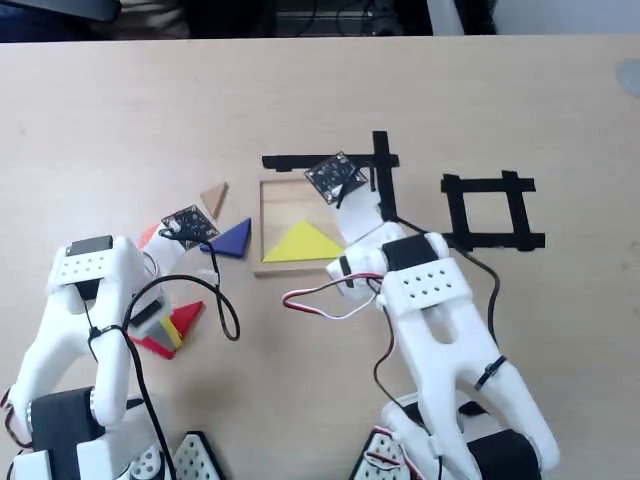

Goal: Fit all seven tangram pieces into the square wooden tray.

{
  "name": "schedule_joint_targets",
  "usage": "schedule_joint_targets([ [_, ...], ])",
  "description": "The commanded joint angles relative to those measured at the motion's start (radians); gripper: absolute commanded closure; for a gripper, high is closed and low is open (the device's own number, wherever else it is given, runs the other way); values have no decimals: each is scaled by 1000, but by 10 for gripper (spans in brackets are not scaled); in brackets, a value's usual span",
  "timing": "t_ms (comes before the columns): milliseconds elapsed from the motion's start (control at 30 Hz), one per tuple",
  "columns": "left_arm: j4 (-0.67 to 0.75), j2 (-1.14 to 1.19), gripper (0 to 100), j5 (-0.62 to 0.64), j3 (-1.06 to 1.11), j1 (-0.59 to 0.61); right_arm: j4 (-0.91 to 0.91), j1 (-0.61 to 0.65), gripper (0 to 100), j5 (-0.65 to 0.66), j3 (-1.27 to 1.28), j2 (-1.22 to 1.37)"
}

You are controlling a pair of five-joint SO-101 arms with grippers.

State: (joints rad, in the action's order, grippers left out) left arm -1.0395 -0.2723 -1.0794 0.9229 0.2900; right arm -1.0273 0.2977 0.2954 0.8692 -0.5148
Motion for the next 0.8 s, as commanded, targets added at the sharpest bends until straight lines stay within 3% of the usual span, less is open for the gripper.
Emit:
schedule_joint_targets([
  [0,-58,-20,692,-17,-73,16,11,17,987,8,-2,-27],
  [333,35,-6,692,-152,1,18,8,17,987,8,-2,-27],
  [667,34,38,692,-175,4,-1,11,17,987,8,-2,-25],
  [767,-23,98,693,-212,-58,1,11,17,987,8,-2,-25],
])
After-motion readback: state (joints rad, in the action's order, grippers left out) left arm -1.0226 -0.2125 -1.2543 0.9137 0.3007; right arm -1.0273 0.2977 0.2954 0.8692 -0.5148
